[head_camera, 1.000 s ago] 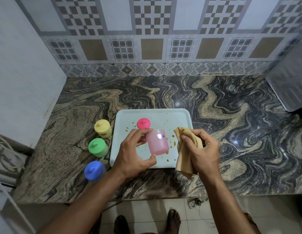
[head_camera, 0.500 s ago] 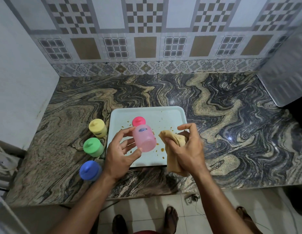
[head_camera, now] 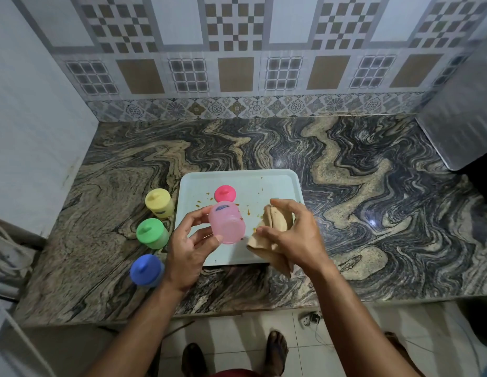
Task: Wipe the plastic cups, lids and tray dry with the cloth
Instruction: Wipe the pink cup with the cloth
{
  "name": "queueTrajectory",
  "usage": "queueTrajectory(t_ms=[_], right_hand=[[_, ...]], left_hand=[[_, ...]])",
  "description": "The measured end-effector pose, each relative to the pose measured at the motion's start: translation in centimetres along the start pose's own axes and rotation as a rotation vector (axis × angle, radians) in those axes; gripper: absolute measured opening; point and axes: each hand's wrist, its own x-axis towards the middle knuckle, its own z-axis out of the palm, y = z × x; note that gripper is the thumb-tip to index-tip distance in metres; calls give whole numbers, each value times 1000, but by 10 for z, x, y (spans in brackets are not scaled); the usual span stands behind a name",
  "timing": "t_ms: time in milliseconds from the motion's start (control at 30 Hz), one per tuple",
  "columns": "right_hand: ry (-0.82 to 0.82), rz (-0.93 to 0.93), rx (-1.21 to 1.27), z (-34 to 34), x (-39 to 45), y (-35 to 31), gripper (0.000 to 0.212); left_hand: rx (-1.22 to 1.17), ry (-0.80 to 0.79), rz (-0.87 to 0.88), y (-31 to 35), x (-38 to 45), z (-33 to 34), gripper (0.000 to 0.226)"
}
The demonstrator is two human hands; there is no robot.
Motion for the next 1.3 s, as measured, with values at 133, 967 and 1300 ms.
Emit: queueTrajectory(t_ms=[133,967,1300], right_hand=[[-54,-7,110,-5,-6,-4,67],[125,-56,112,-4,-10,0,50],[52,-115,217,-8,-14,-3,60]], left_hand=[[-7,27,-16,-2,0,-4,73],[-11,62,-29,-2,-6,-3,71],[-22,54,-19,-3,-8,-3,67]])
